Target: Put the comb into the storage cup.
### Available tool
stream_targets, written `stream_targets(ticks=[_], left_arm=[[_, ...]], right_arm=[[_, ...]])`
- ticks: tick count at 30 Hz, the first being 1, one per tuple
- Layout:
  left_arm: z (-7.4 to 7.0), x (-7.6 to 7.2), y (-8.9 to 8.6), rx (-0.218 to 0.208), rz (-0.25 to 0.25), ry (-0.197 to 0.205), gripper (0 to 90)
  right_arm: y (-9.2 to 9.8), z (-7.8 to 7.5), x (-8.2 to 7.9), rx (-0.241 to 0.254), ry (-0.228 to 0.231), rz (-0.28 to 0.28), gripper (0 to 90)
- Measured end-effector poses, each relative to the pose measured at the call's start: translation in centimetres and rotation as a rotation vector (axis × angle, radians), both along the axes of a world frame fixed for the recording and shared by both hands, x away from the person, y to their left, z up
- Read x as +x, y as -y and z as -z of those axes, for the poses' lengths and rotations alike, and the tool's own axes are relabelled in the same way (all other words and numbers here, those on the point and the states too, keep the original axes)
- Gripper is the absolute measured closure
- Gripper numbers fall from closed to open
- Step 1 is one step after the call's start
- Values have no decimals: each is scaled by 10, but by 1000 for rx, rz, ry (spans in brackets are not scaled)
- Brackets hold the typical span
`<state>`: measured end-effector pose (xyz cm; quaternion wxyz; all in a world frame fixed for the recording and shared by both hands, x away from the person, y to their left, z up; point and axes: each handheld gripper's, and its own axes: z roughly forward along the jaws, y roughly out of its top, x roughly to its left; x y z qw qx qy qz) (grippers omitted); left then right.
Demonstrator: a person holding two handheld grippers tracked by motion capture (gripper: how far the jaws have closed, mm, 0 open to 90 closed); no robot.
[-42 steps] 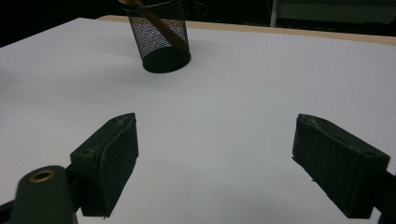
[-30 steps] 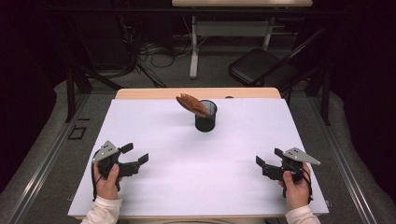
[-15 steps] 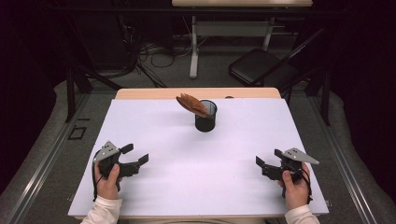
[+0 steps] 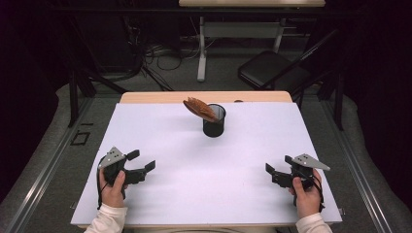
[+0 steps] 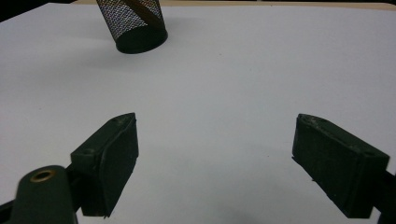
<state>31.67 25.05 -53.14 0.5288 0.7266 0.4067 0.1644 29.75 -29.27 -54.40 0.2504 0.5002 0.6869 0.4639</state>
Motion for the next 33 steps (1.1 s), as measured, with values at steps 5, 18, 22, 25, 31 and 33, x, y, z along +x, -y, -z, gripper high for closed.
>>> stream_targets(ticks=[5, 18, 22, 25, 31, 33], left_arm=[[0, 0, 0, 2, -1, -1, 162], [1, 0, 0, 2, -2, -5, 161], [0, 0, 0, 1, -4, -3, 162], [0, 0, -1, 2, -6, -1, 161], [0, 1, -2, 3, -12, -3, 161], [0, 1, -3, 5, -11, -1, 162]], right_arm=[[0, 1, 1, -3, -4, 1, 143], [-1, 1, 1, -13, -13, -3, 143], [-1, 2, 1, -18, -13, -8, 144], [-1, 1, 1, -16, -16, -9, 143], [-2, 2, 1, -19, -18, -9, 143], [-2, 2, 1, -16, -12, -11, 143]])
